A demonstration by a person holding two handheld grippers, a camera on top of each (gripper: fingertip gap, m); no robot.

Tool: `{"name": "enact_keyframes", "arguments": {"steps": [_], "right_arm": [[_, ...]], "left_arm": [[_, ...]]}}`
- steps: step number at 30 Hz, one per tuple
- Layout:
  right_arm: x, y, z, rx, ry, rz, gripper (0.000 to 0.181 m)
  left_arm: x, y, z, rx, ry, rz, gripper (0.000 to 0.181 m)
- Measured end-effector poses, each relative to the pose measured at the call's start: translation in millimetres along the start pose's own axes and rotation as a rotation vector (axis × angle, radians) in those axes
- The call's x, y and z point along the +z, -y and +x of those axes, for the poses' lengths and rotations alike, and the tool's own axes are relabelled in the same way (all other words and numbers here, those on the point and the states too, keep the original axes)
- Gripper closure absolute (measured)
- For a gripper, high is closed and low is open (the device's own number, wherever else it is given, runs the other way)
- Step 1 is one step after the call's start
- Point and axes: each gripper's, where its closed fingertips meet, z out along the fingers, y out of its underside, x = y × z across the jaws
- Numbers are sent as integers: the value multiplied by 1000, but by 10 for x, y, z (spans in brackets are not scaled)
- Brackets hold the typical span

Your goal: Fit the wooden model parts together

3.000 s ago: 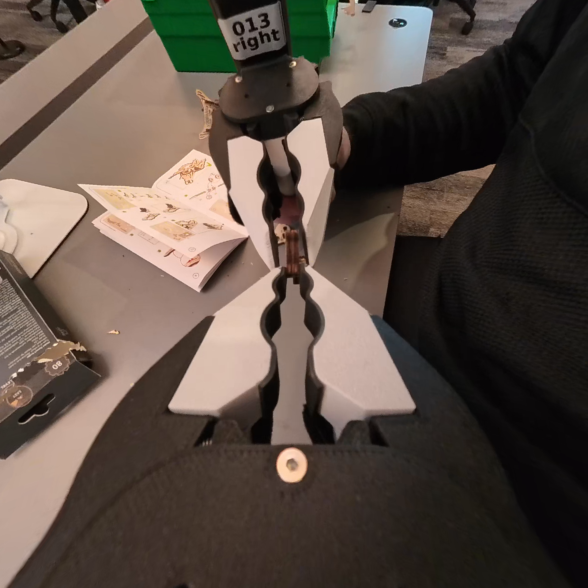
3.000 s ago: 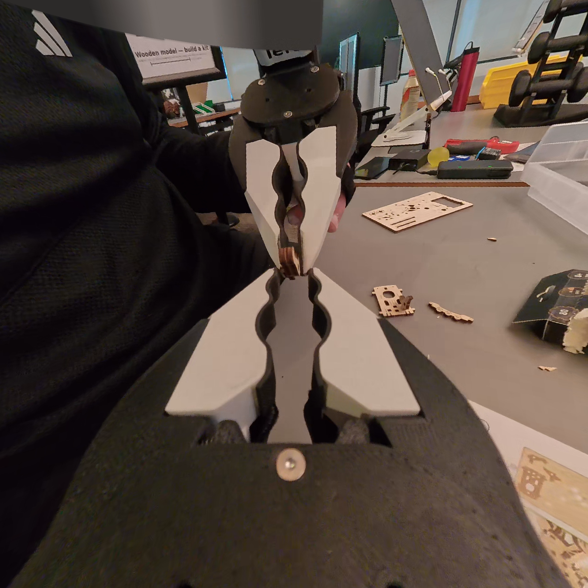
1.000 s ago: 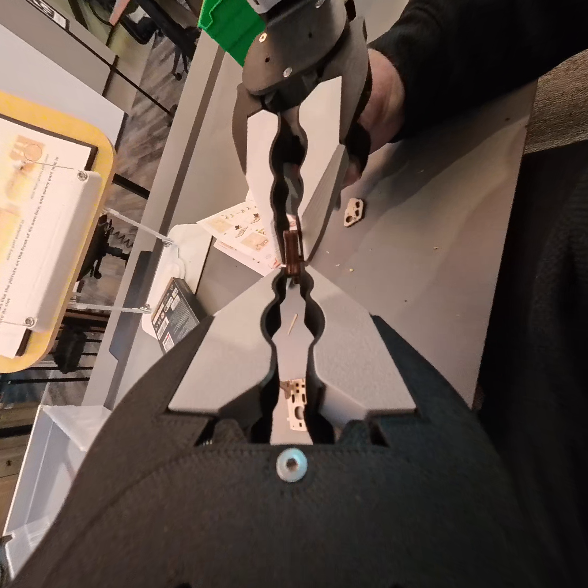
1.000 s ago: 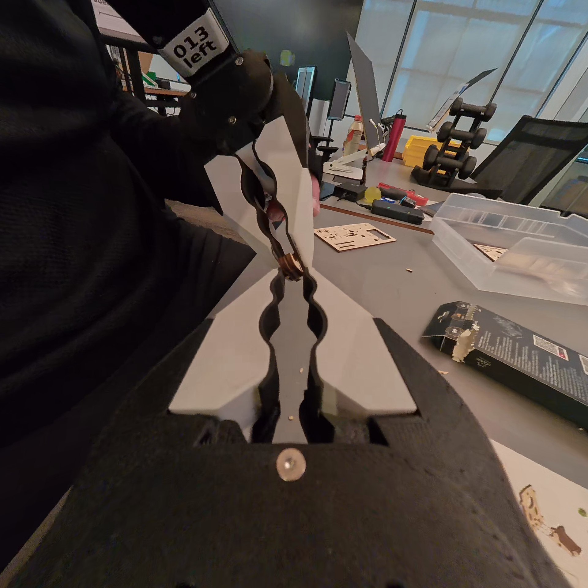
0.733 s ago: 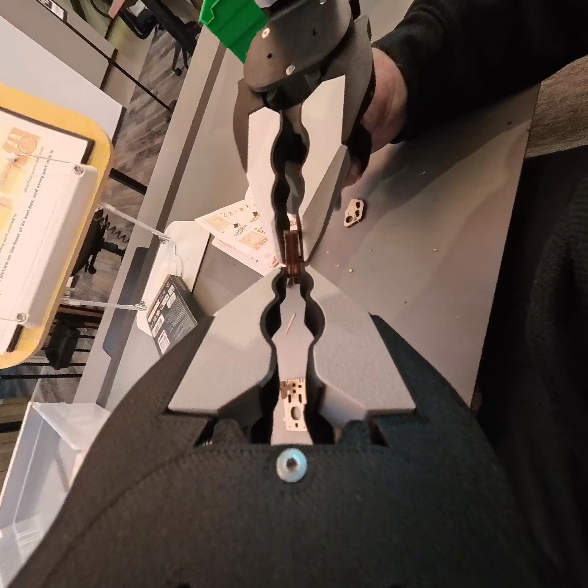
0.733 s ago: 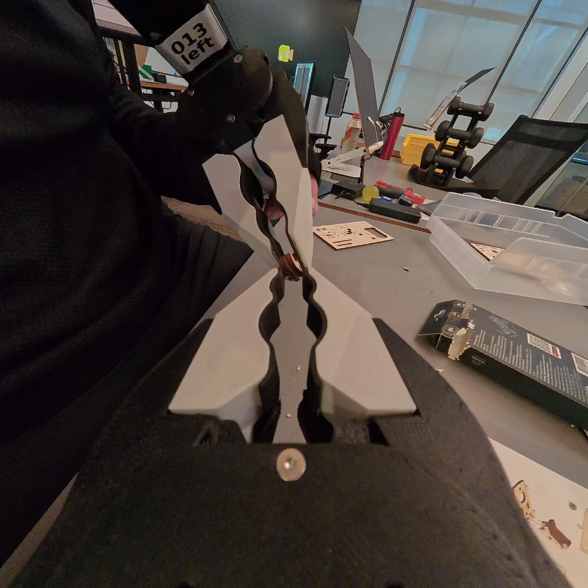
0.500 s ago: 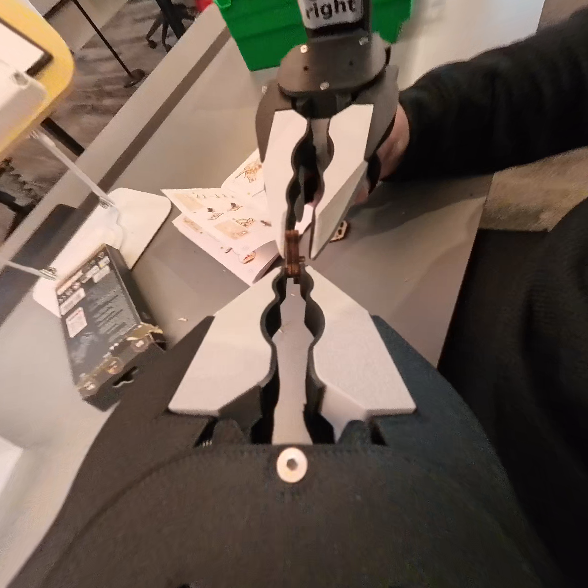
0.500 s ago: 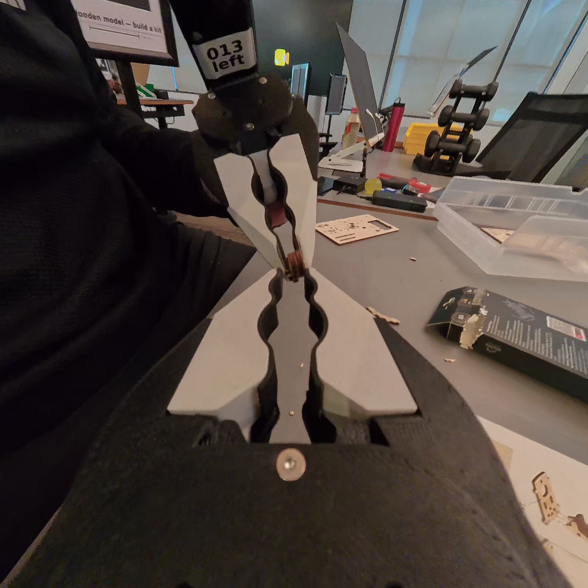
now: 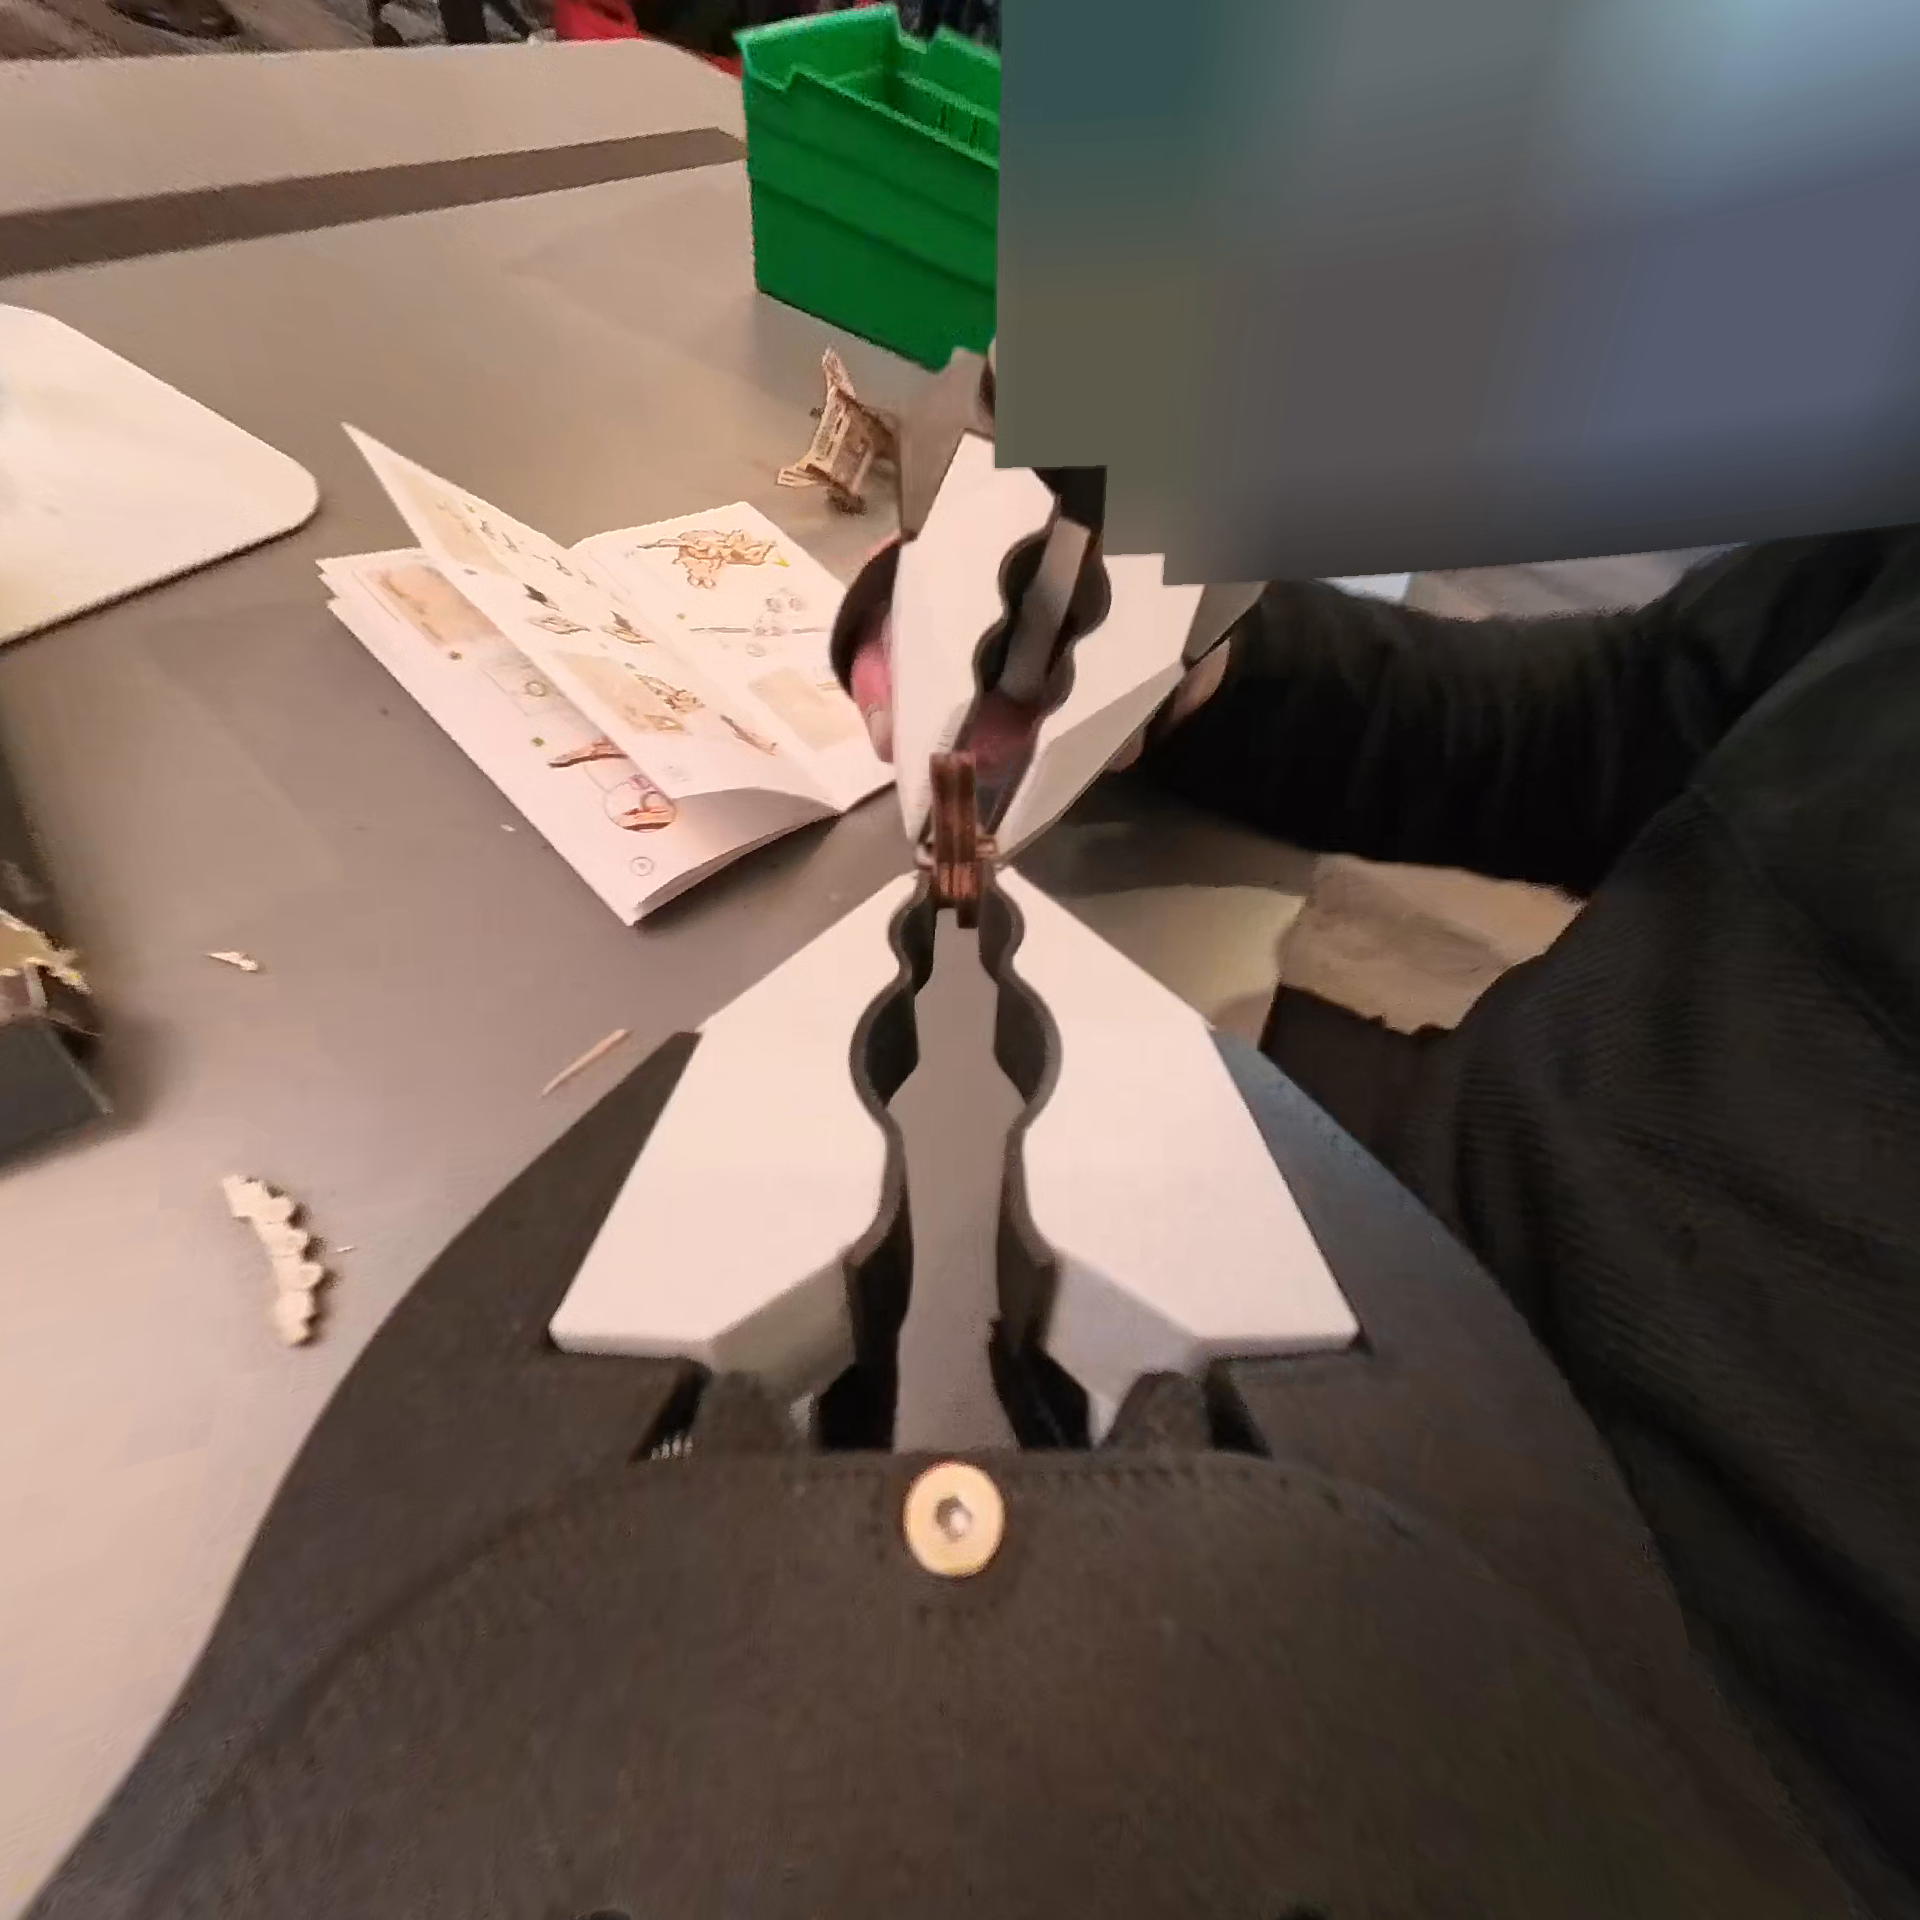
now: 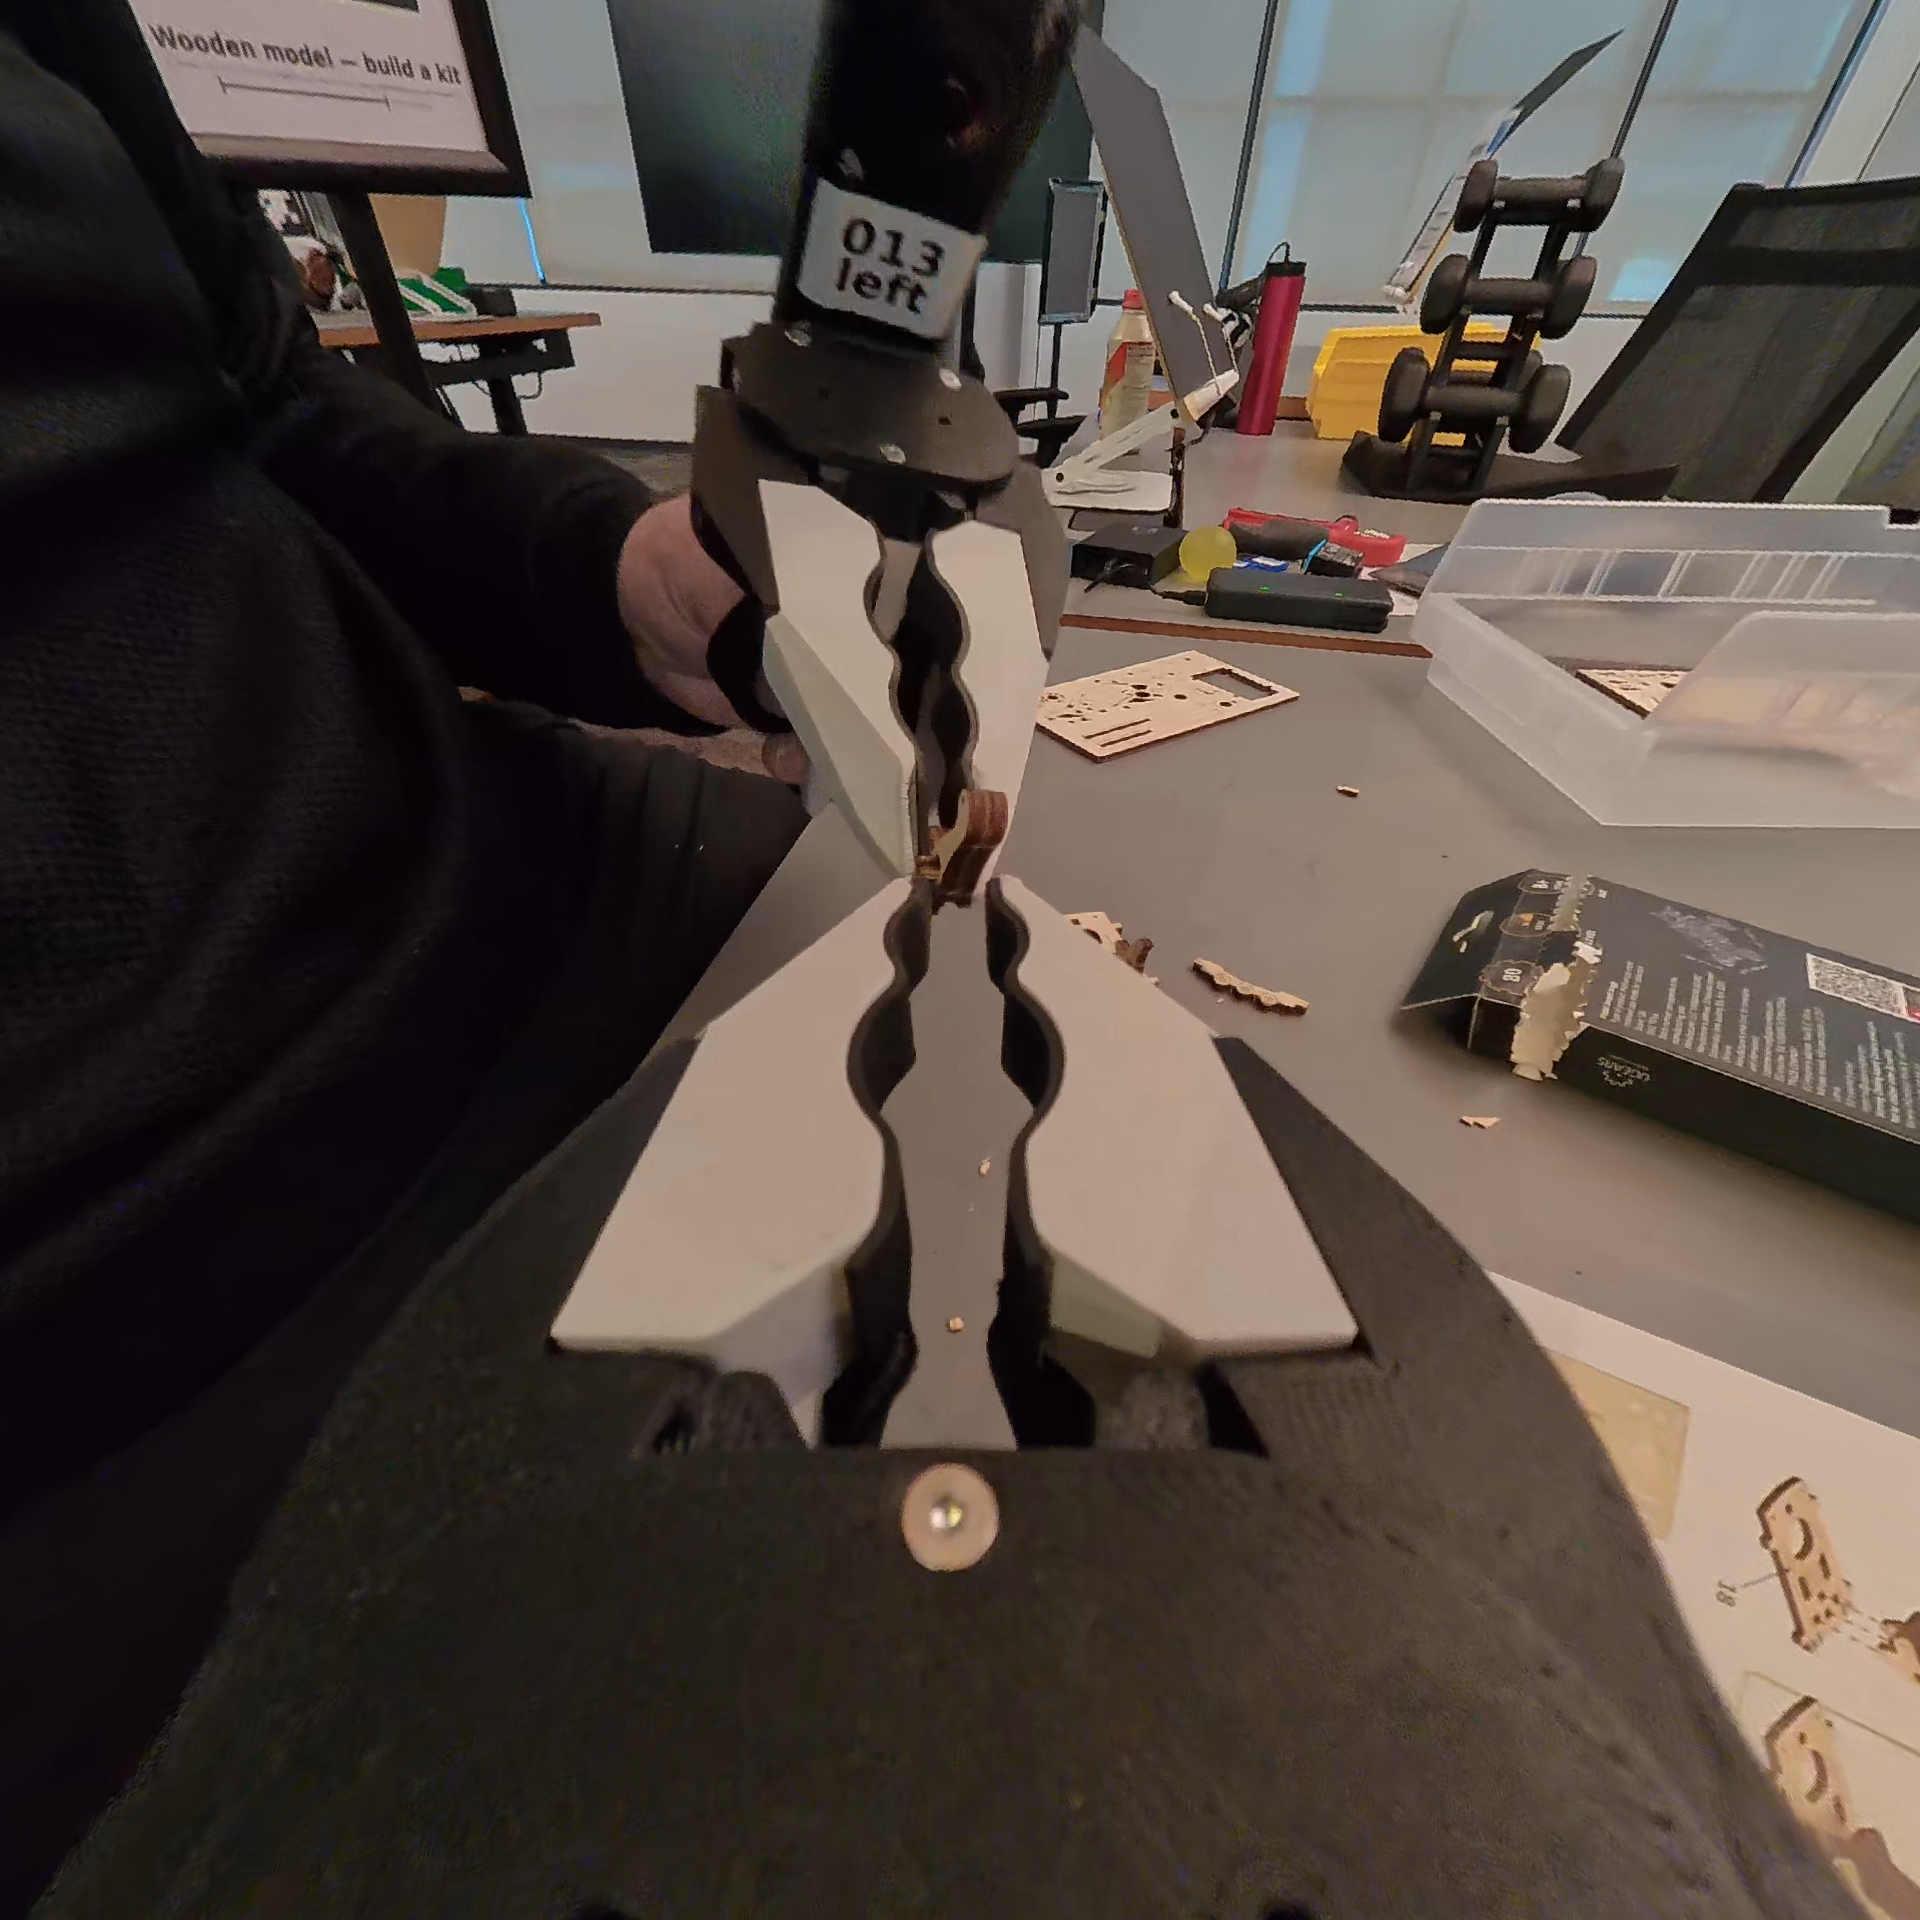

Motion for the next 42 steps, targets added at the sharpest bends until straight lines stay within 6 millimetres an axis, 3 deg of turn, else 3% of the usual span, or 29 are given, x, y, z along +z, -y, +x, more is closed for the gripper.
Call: {"name": "enact_keyframes", "arguments": {"steps": [6, 17, 22, 31, 35, 42], "right_arm": [[7, 18, -14, 56, 32, 24, 179], [7, 19, 33, 132, 38, 47, 177], [8, -2, 90, 137, -1, 33, 174], [-20, -56, 291, 152, -141, 4, 180], [-41, -65, 359, 153, -192, -2, 172], [-77, -27, 408, 223, -200, 48, 177]], "left_arm": [[-16, 32, 19, -112, -89, 68, 176], [-12, 50, -12, -158, -93, 120, 176], [16, 24, -189, -130, 58, 96, 176], [79, 39, -400, 182, 412, -41, 176], [100, 62, -461, 292, 523, -81, 176], [122, 98, -498, 640, 738, -217, 175]]}}
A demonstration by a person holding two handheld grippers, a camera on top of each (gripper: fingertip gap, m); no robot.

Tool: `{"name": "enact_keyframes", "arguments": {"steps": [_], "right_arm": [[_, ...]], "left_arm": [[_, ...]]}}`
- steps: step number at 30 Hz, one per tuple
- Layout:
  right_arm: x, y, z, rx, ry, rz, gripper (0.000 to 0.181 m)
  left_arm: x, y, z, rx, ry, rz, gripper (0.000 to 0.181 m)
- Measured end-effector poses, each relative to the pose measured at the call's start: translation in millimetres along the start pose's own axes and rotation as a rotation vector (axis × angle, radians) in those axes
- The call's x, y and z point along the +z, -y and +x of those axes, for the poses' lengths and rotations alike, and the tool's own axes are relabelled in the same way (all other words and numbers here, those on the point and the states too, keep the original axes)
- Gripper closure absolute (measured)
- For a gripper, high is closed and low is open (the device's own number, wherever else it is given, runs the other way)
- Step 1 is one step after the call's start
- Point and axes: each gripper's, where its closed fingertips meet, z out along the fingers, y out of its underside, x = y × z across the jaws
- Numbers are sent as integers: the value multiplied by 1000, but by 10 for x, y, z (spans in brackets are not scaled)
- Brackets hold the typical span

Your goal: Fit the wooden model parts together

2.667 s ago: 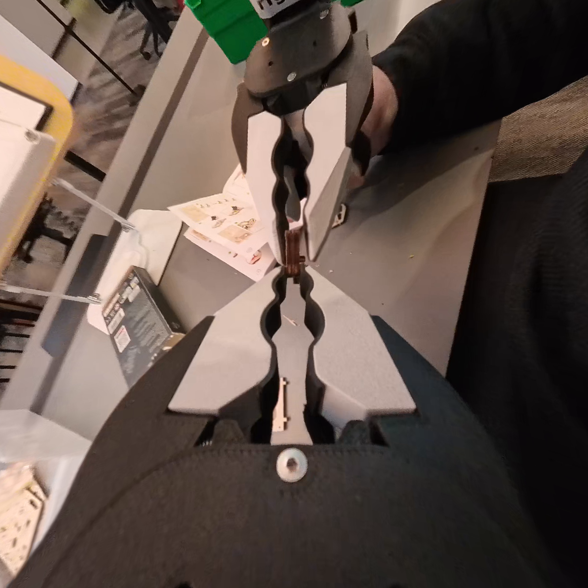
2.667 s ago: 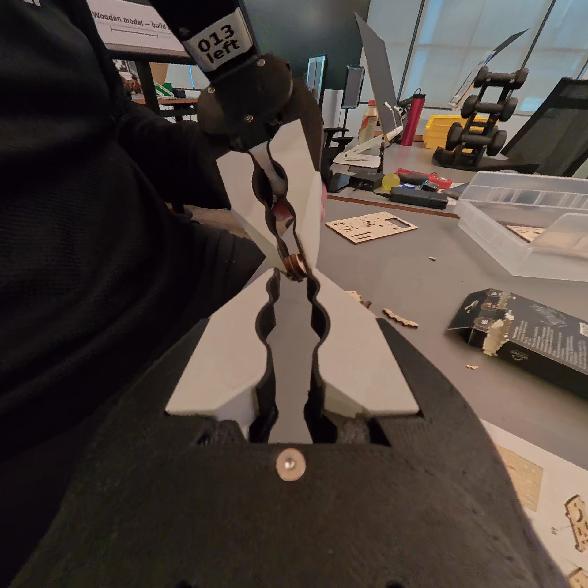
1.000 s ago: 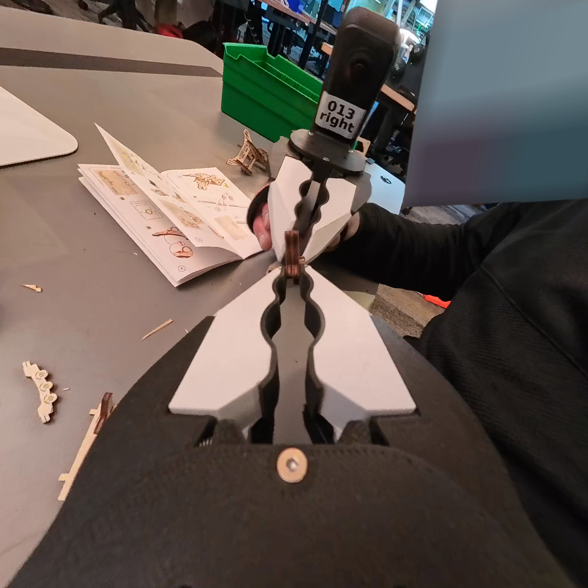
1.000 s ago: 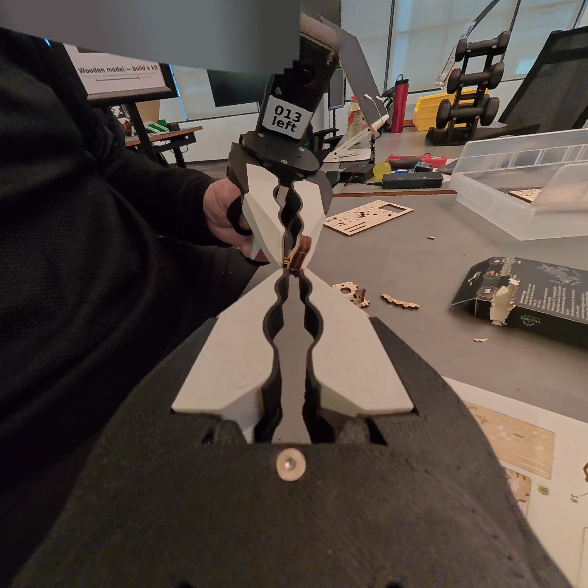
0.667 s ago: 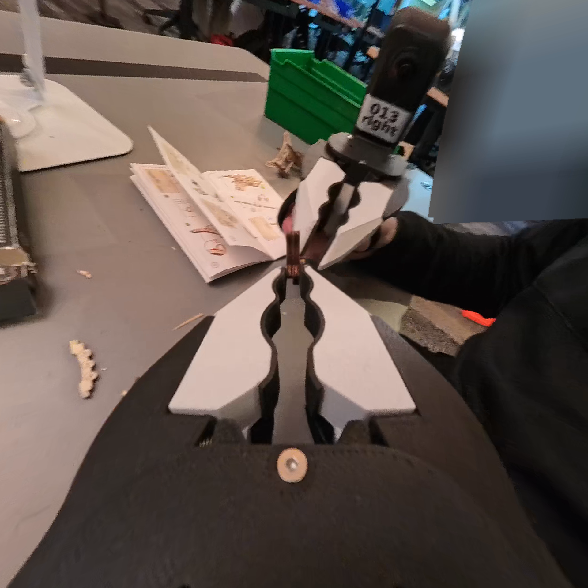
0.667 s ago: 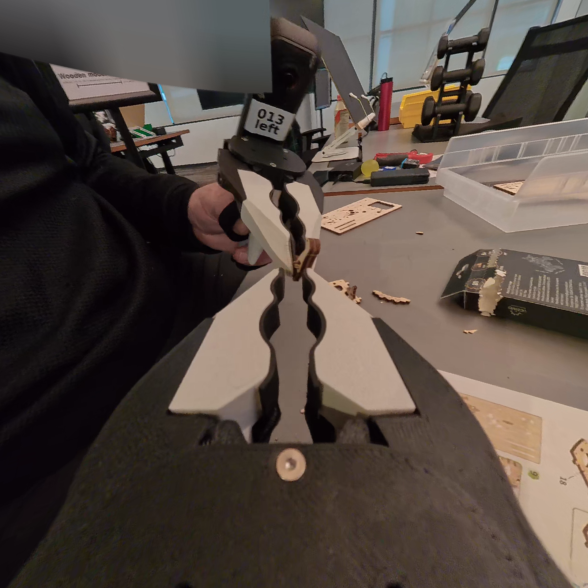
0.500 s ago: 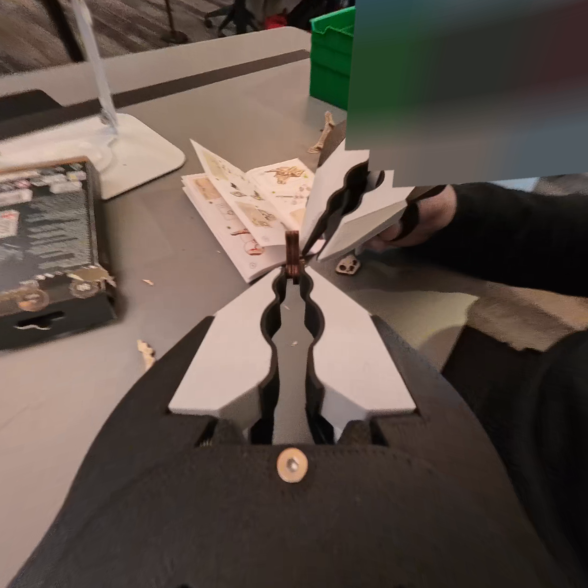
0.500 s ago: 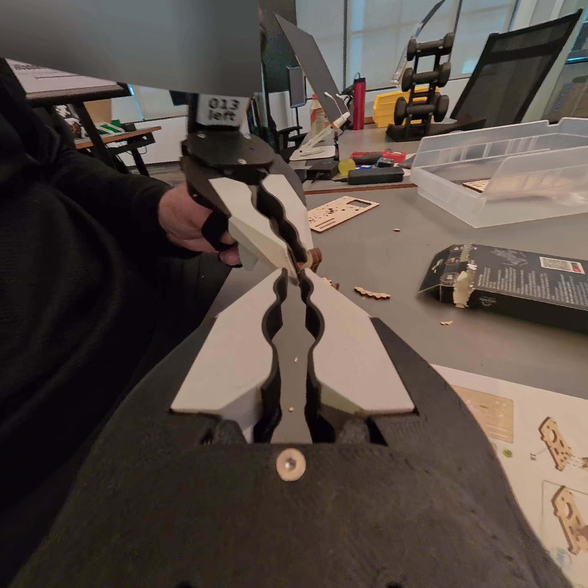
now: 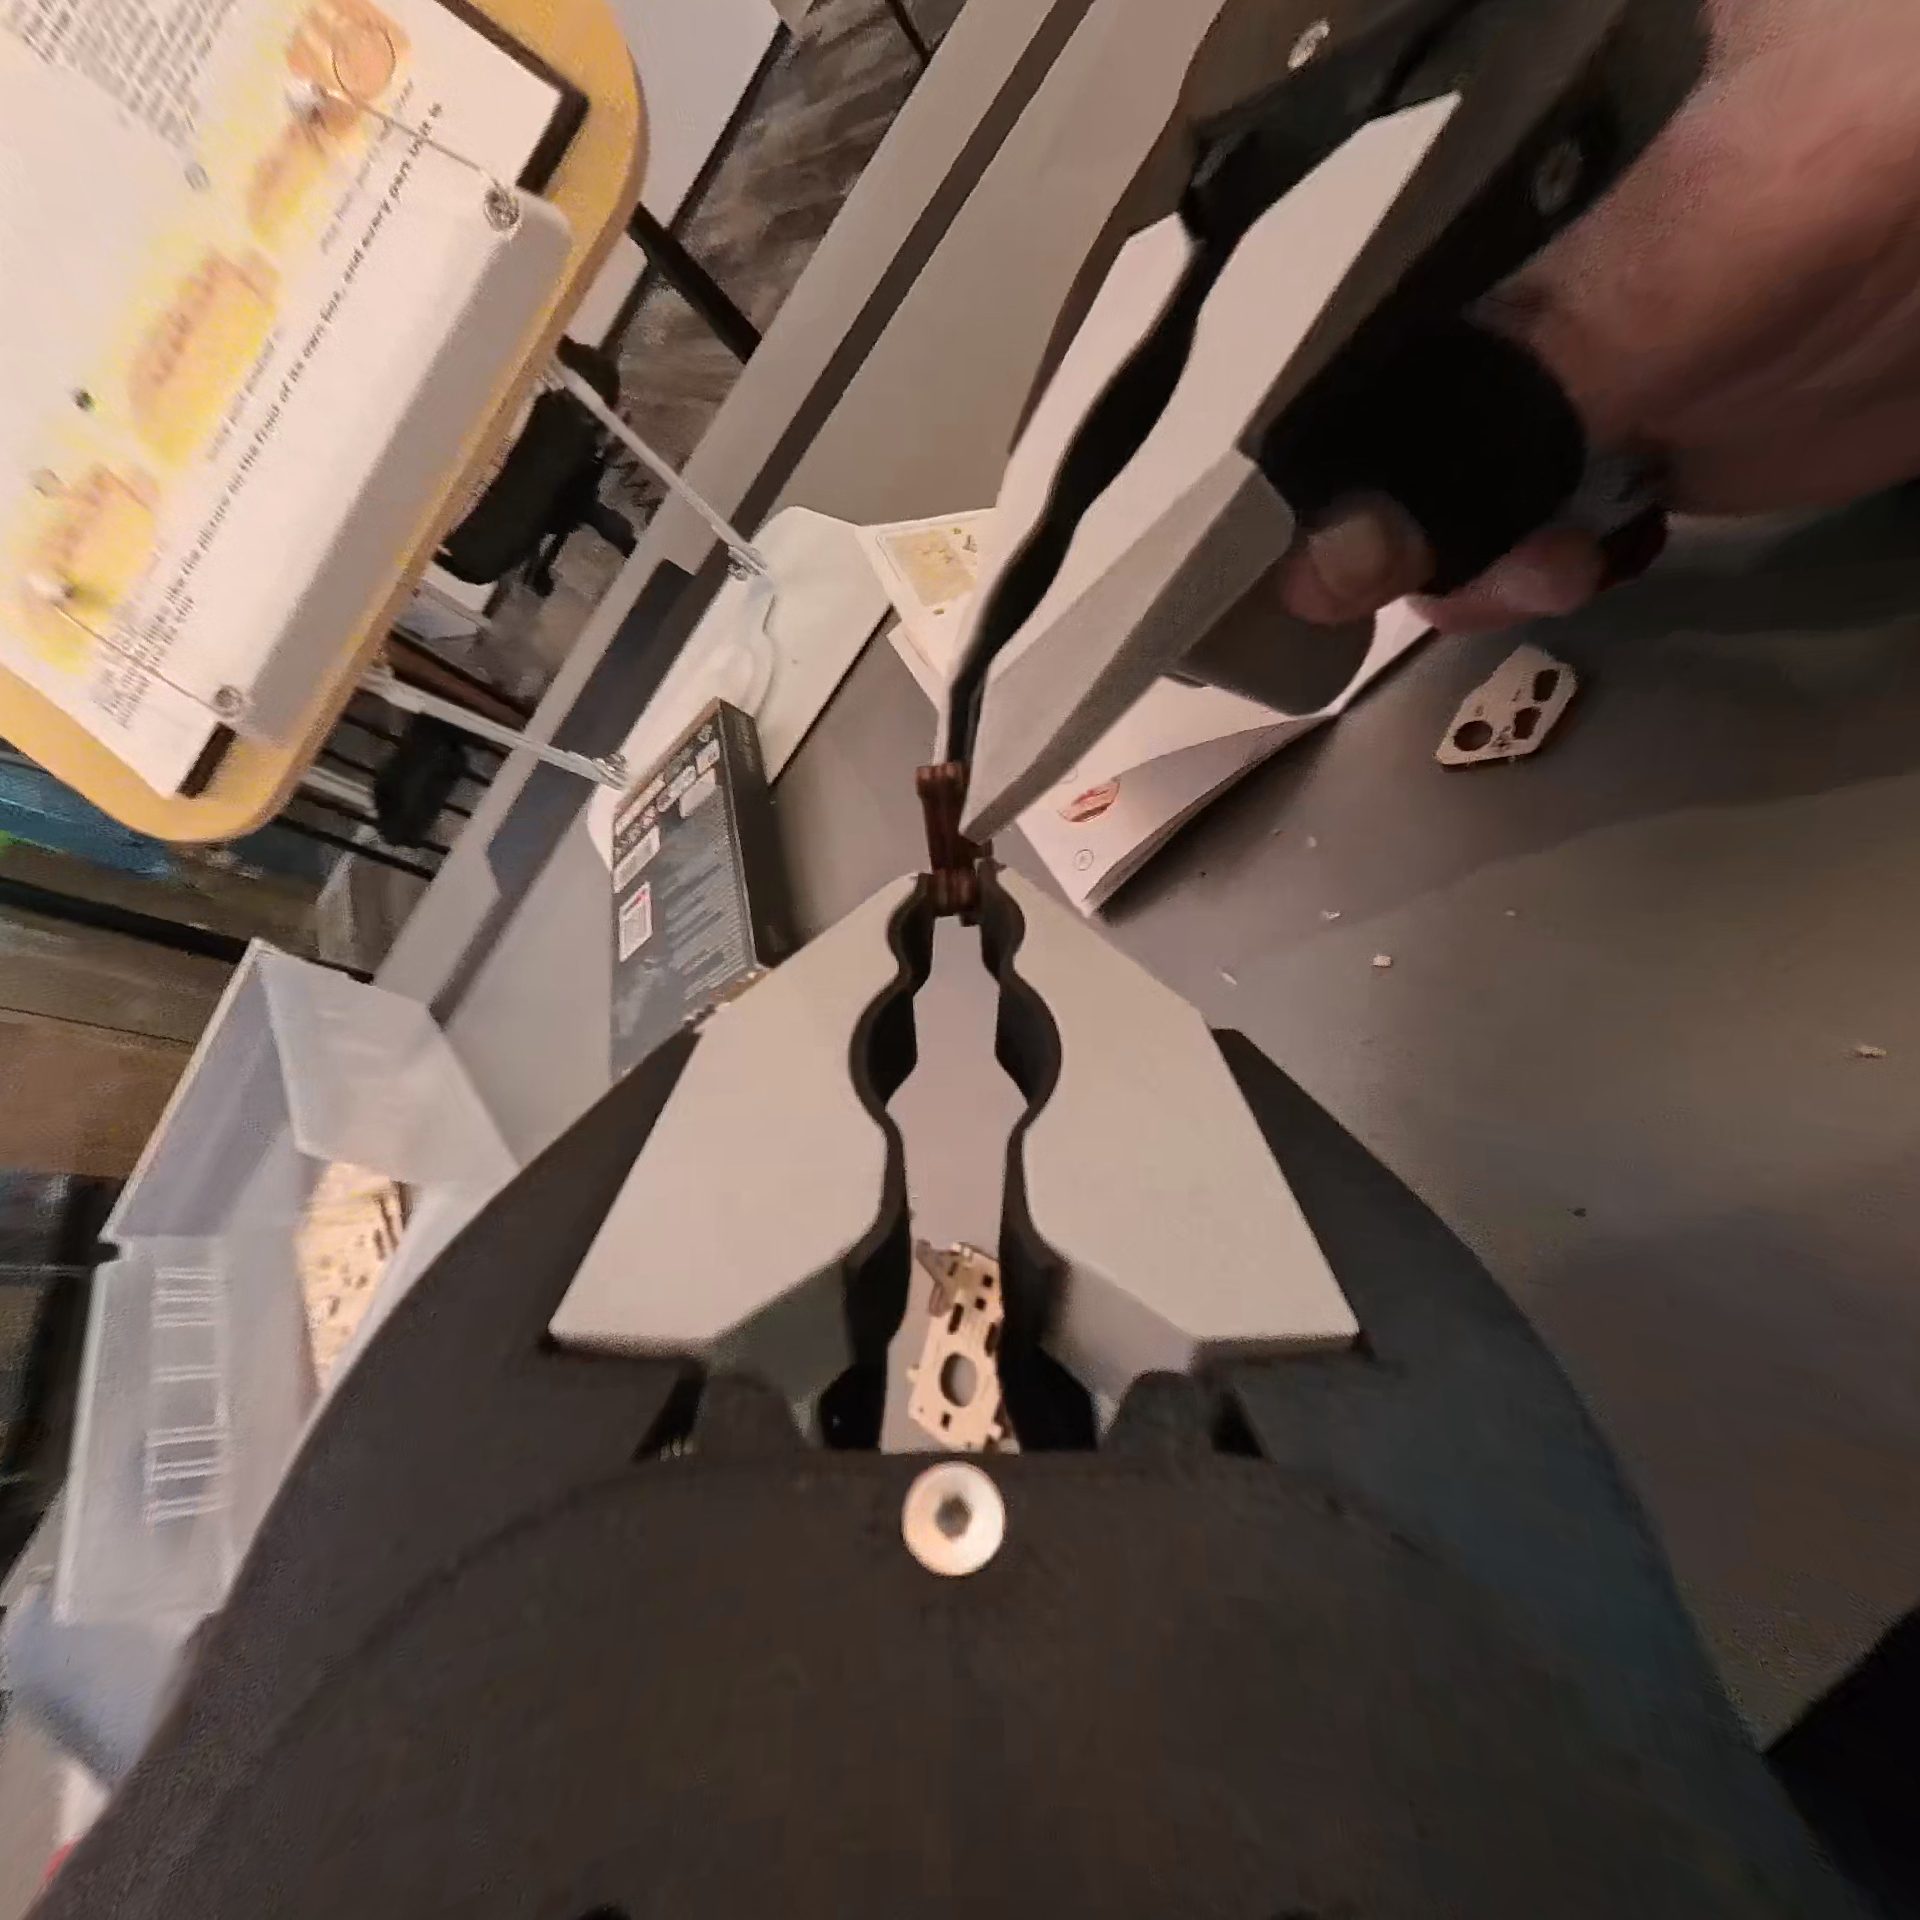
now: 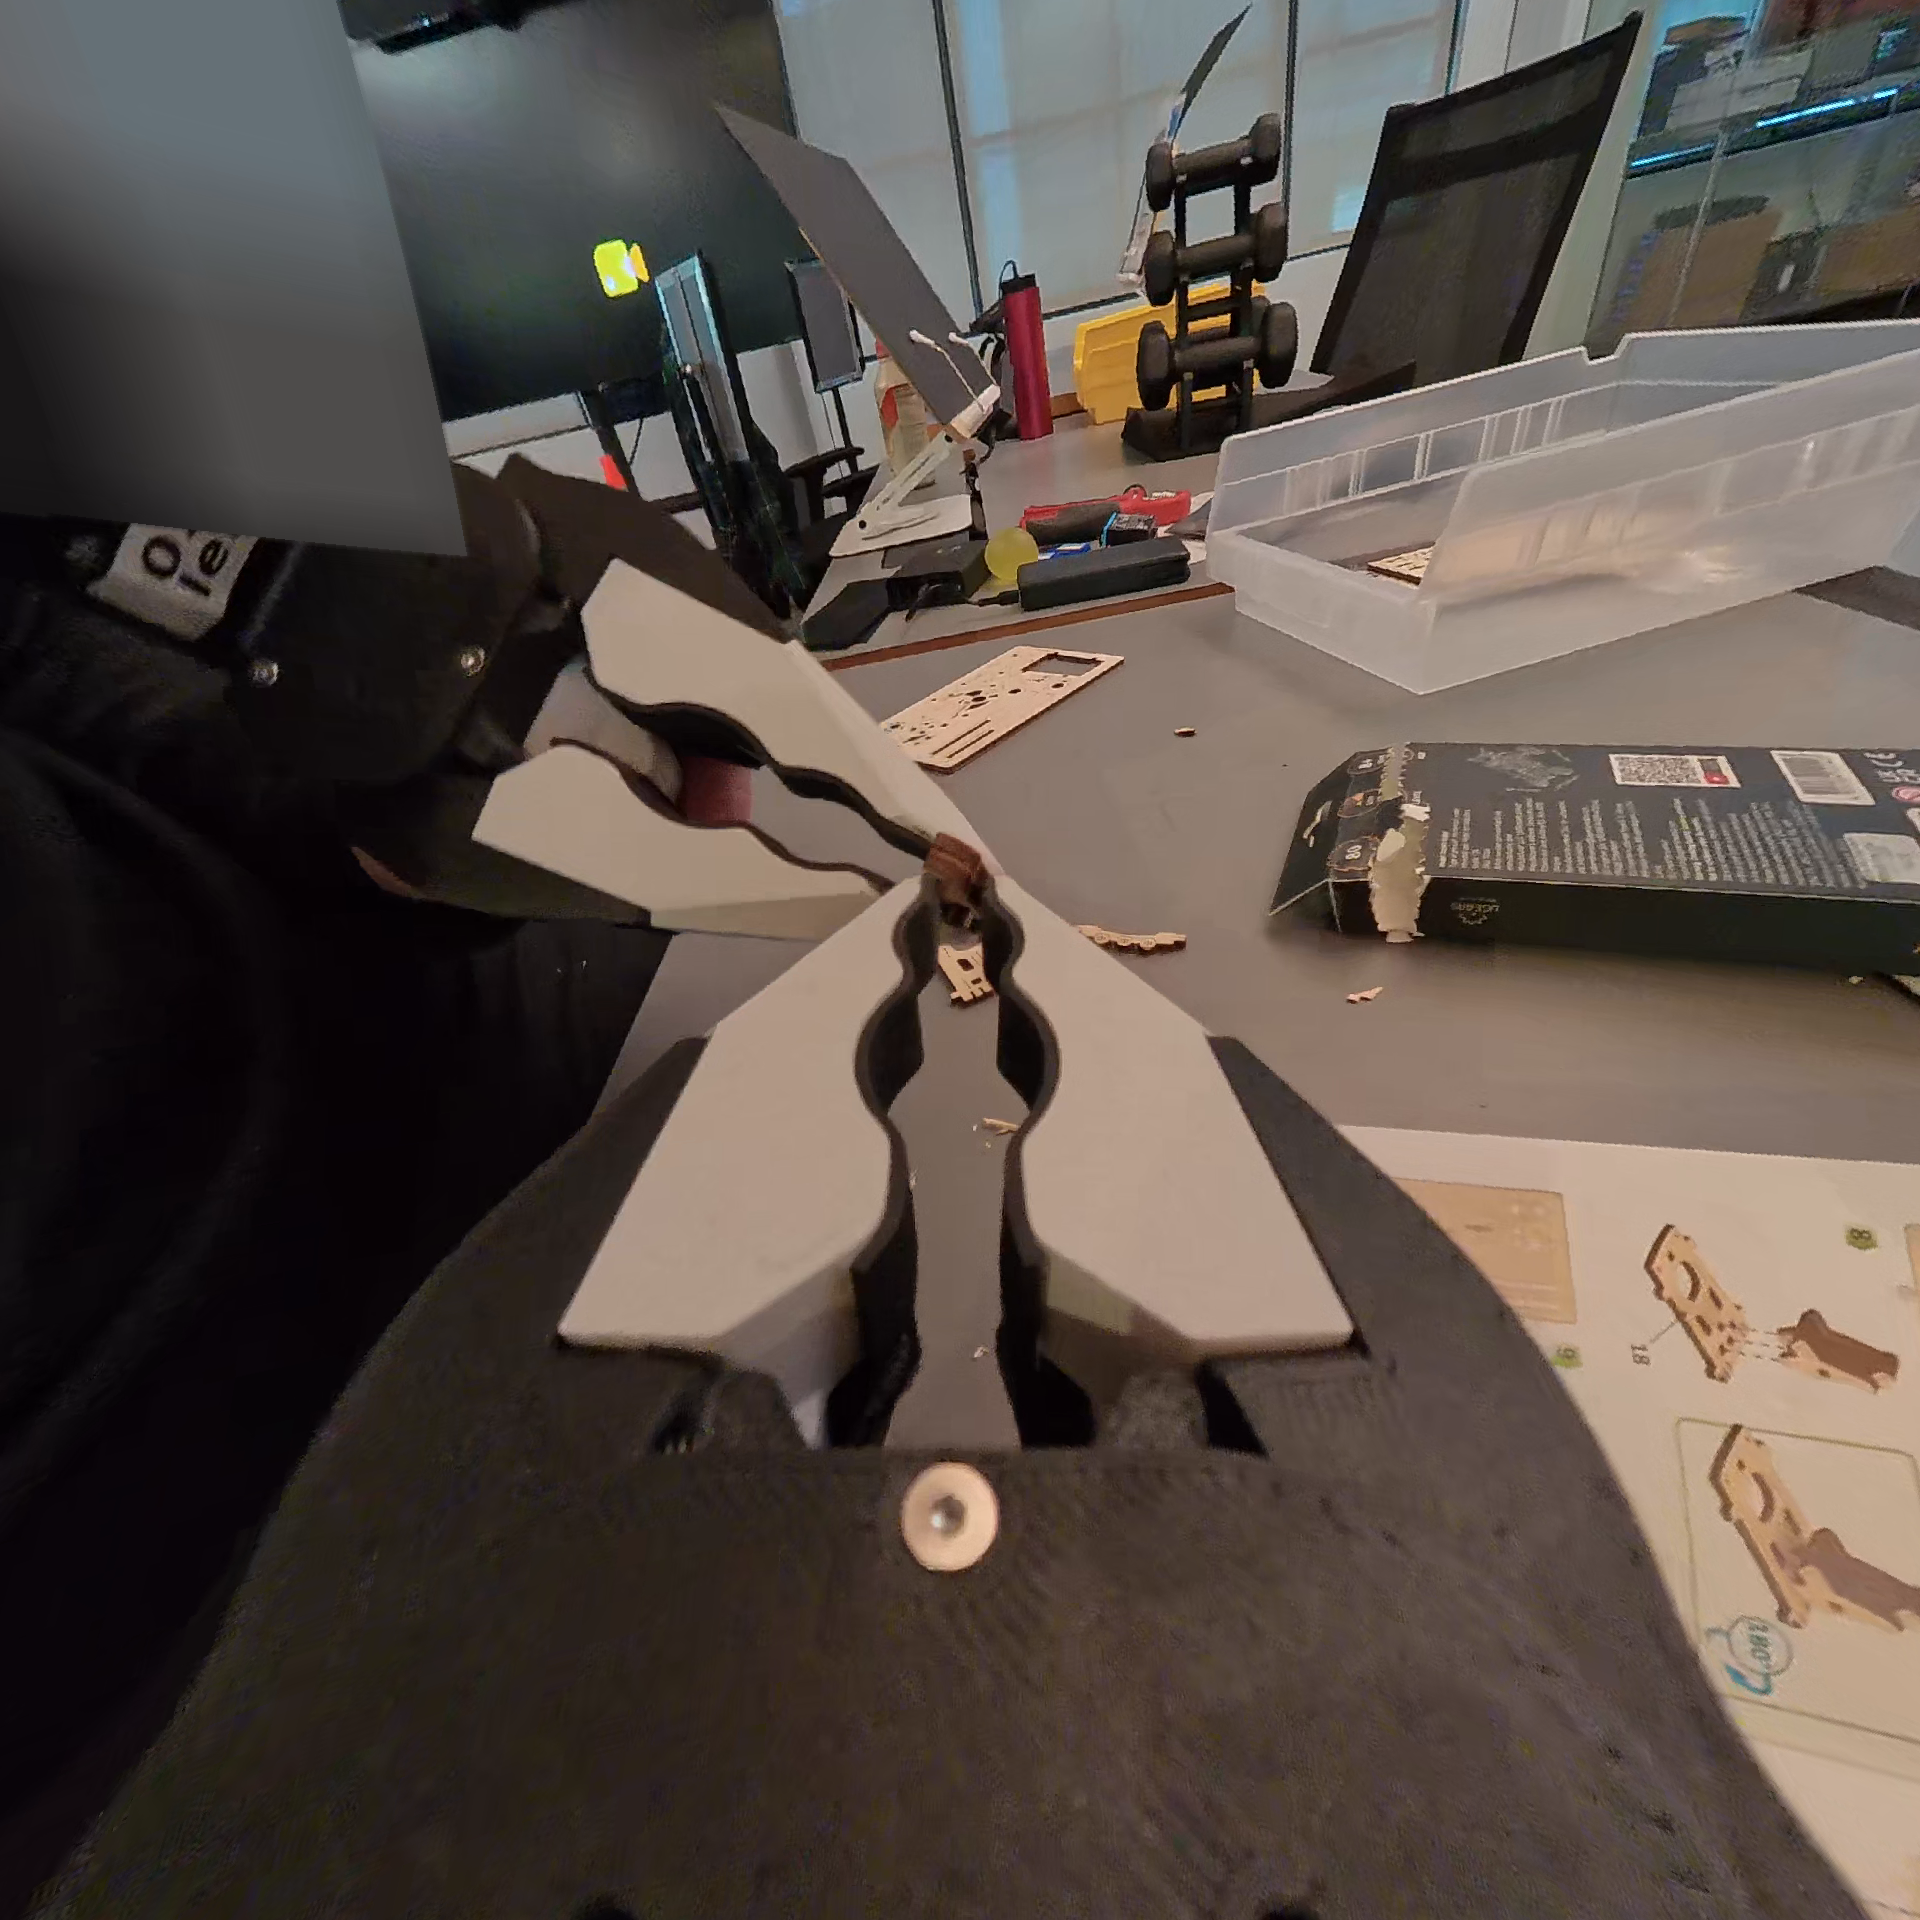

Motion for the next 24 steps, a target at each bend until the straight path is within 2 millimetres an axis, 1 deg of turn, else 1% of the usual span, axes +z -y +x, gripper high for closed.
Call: {"name": "enact_keyframes", "arguments": {"steps": [5, 10, 13, 15, 18, 19, 21, 24], "right_arm": [[-19, 10, 16, 5, -8, 8, 179], [-89, 65, 15, 24, 30, 45, 180], [-128, 94, -26, 16, 73, 57, 180], [-142, 94, -89, -2, 117, 50, 180], [-134, 46, -216, -42, 188, 16, 180], [-128, 19, -250, -49, 209, 1, 180], [-123, -20, -327, -58, 258, -19, 180], [-129, -61, -415, -65, 316, -38, 180]], "left_arm": [[-3, 20, 2, 56, 18, -5, 174], [-101, 102, -4, -36, -71, 59, 168], [-158, 135, 17, -182, -219, 120, 150], [-189, 119, 70, -276, -358, 139, 145], [-291, 163, 200, -335, -553, 184, 148], [-304, 179, 204, -341, -574, 201, 149], [-375, 219, 307, -356, -681, 225, 156], [-395, 211, 383, -374, -743, 225, 163]]}}
